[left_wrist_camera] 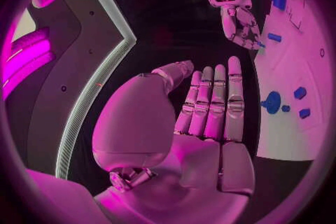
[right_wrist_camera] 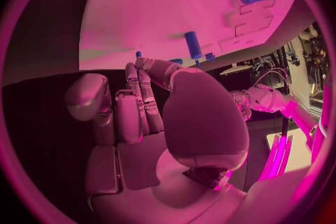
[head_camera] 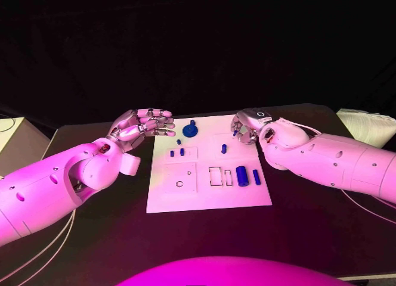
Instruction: Assemble the parts on the task board
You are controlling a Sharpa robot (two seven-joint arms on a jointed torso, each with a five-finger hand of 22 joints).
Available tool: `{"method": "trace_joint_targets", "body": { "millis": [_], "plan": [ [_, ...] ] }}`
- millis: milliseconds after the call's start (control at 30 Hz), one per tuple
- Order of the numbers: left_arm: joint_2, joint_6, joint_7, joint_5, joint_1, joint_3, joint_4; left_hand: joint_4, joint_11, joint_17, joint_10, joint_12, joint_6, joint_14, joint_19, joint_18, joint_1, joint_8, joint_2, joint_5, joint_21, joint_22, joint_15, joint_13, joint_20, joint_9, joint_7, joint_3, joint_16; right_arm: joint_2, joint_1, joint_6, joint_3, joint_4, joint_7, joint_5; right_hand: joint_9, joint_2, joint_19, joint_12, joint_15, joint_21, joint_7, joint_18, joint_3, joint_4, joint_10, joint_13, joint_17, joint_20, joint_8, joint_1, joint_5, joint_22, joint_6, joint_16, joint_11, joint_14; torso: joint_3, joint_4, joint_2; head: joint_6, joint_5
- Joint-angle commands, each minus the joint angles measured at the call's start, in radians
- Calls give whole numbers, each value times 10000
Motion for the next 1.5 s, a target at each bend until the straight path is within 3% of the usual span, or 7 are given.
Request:
{"method": "trace_joint_targets", "body": {
  "millis": [33,433,700,833,1000,1233,1500],
  "plan": [
    [-5,98,19,50,-18,7,-16,-42,-5,-1,-85,-35,12,-18,-26,-4,63,-46,48,17,-35,-10,64,-10,36,-8,68,-17,-32,-123,65,-196,22,191,-84,89,6,55,-4,67,-69,34,-13,-104,77,-1,228,10,15,-63,53,-38,-18,8,83,41,-172,427,-6,6,0,3,-11],
    [-44,118,-41,57,-16,7,-75,-43,5,-2,-113,-40,5,-28,-32,-8,61,-59,41,19,-53,-24,74,-13,42,-19,73,-26,-51,-884,474,-157,172,1930,-295,227,14,46,11,64,-73,81,-12,-114,84,-5,249,8,43,-68,63,-60,-29,66,91,64,-175,434,-9,-37,-32,-21,166],
    [19,-27,-121,62,-15,5,-171,-41,10,-1,-126,-41,5,-29,-33,-9,56,-64,37,20,-61,-31,77,-14,45,-23,75,-32,-59,-540,526,13,175,2891,-248,118,17,42,17,63,-76,98,-13,-117,88,-8,256,7,40,-70,66,-66,-31,85,92,63,-177,434,8,-24,-33,-100,433],
    [68,-81,-128,62,-14,4,-178,-41,10,-1,-126,-41,5,-29,-33,-9,56,-64,37,20,-61,-31,77,-14,45,-23,75,-32,-59,-144,442,87,121,2925,-219,1,17,42,17,63,-76,98,-13,-117,88,-8,256,7,40,-70,66,-66,-31,85,92,63,-177,434,-27,-24,-35,-147,597],
    [126,-128,-141,62,-13,4,-170,-33,12,1,-136,-38,12,-27,-42,-13,45,-66,33,21,-78,-43,82,-13,52,-28,74,-41,-68,237,204,140,78,2918,-227,-79,19,45,18,60,-79,98,-14,-117,98,-14,262,6,36,-73,67,-65,-25,86,91,61,-178,433,-29,17,-21,-269,806],
    [185,-247,-128,32,-11,4,-167,32,19,8,-159,-27,22,-20,-104,-24,-38,-84,14,17,-168,-105,103,-9,86,-48,75,-86,-102,683,-85,305,-1,2864,-319,-231,20,50,15,55,-82,79,-13,-112,111,-21,265,4,26,-76,66,-63,-15,63,85,55,-179,431,-32,6,-7,-425,1086],
    [208,-461,-30,-117,-8,5,-135,187,29,38,-186,-15,33,8,-284,-5,-182,-128,-54,2,-465,-316,140,3,197,-93,75,-151,-179,826,-319,577,-139,2786,-463,-437,22,49,13,49,-83,69,-10,-110,117,-25,265,1,0,-77,65,-68,-13,51,80,38,-178,426,-22,-26,-5,-437,1390]
  ]
}}
